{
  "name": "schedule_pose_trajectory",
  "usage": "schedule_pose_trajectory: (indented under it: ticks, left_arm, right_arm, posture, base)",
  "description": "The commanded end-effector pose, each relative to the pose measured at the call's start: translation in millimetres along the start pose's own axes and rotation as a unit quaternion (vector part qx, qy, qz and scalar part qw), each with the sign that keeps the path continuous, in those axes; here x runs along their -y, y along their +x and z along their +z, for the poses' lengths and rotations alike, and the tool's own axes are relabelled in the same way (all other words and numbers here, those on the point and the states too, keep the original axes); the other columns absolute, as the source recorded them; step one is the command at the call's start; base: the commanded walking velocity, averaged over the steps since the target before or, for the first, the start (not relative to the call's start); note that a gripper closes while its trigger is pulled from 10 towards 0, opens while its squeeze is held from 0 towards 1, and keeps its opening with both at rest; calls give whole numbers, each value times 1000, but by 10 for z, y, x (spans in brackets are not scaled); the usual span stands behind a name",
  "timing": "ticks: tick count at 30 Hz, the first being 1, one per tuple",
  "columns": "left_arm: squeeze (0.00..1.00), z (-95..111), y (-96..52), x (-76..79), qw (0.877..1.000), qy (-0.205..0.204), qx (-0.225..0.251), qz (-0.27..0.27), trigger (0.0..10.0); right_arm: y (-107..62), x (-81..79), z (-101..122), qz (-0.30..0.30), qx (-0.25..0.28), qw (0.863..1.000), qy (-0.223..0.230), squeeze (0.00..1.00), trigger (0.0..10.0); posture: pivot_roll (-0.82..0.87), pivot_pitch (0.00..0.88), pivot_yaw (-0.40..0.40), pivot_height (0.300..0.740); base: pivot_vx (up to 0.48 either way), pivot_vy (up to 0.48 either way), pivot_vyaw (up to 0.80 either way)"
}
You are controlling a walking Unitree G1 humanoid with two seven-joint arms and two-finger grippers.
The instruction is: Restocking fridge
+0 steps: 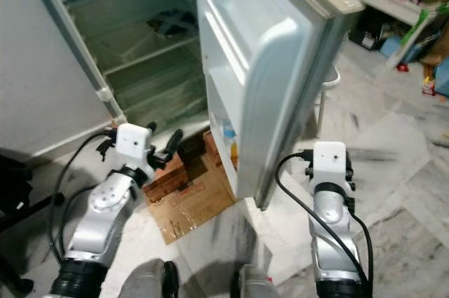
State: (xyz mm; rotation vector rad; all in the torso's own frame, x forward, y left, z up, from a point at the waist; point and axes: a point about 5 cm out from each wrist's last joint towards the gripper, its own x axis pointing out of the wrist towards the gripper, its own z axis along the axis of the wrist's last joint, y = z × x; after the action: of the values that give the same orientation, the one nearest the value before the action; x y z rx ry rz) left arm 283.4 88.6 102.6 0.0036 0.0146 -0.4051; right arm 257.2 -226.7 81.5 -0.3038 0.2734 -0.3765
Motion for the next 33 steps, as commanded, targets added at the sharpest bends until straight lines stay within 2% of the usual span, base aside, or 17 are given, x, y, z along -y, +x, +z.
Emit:
schedule_pose_trajectory:
  ticks: [1,19,22,25,33]
  left_arm:
    - [0,-39,-13,-60,1000,6,-9,9,10000]
    - [0,-40,92,41,1000,9,-10,-4,10000]
    - [0,-59,116,46,1000,9,-20,4,10000]
    - [0,-59,161,-8,999,15,-22,43,10000]
    - [0,-71,238,-109,996,19,-31,80,10000]
  right_arm:
    - [3,-27,50,9,13,1000,7,0,10000]
    - [-8,-40,52,18,17,1000,11,0,10000]
    - [-8,-41,52,19,17,1000,11,0,10000]
    - [-10,-45,49,23,17,999,14,0,10000]
    - [-1,-61,49,29,16,999,16,0,10000]
  posture:
    - [-32,102,1,740]
    - [-38,106,3,740]
    - [-38,106,3,740]
    - [-42,108,3,740]
    - [-50,125,1,740]
  base:
    - [0,-469,0]
    - [0,-316,0]
    - [0,0,0]
    - [0,0,0]
    - [0,0,0]
